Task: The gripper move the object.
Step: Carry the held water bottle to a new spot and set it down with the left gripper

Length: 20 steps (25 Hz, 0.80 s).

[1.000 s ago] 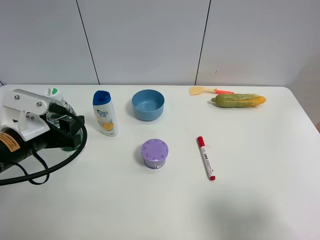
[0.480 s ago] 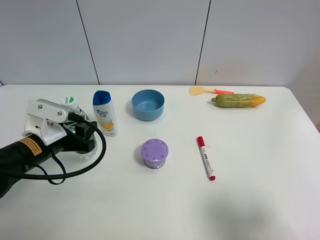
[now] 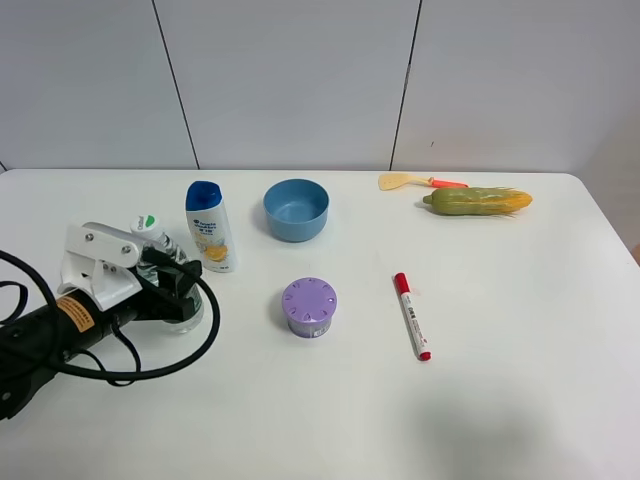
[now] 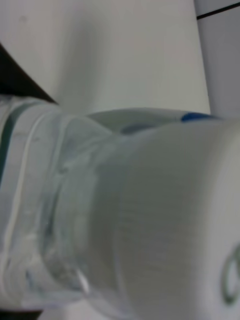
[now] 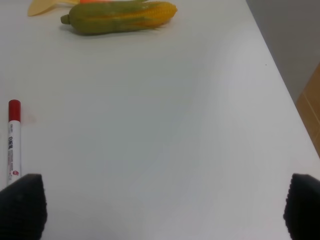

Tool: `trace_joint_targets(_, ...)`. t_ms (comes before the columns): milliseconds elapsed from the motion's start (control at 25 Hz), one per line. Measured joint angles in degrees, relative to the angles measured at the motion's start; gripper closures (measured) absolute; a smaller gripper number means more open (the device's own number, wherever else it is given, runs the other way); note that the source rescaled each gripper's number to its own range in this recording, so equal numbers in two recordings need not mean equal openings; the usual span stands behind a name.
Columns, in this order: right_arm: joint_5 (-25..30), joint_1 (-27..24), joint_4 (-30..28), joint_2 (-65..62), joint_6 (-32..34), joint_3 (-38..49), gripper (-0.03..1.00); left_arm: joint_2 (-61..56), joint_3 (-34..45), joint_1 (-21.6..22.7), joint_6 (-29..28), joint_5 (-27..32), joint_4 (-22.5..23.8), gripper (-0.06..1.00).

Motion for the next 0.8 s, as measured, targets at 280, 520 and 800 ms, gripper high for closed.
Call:
trace_joint_targets(280, 0.00, 0.00, 0.00, 0.00, 0.00, 0.00, -0.03, 5.83, 1.03, 0.00, 0.12, -4.69, 0.00, 0.92)
trace_joint_targets(520, 0.00, 0.00, 0.00, 0.00, 0.00, 0.00, -0.03, 6.27, 1.03, 0.00, 0.40, -5.26, 0.00, 0.92)
trace_joint_targets(800, 0.00, 0.00, 0.00, 0.00, 0.00, 0.00, -0.03, 6.27, 1.03, 0.00, 0.40, -5.26, 0.00, 0.92)
